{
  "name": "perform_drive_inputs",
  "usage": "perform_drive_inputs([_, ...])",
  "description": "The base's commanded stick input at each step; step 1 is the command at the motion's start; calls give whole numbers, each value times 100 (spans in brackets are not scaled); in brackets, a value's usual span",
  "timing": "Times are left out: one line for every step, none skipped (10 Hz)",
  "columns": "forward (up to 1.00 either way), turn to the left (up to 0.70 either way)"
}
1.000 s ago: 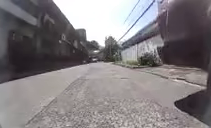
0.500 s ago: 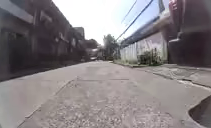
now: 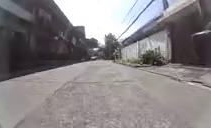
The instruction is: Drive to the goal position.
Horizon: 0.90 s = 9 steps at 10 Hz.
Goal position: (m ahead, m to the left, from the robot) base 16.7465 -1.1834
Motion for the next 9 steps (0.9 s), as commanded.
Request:
perform_drive_inputs([70,-2])
perform_drive_inputs([70,-11])
perform_drive_inputs([70,-25])
perform_drive_inputs([70,-35])
perform_drive_inputs([70,-35])
perform_drive_inputs([70,-35])
perform_drive_inputs([70,-35])
perform_drive_inputs([70,-35])
perform_drive_inputs([70,-35])
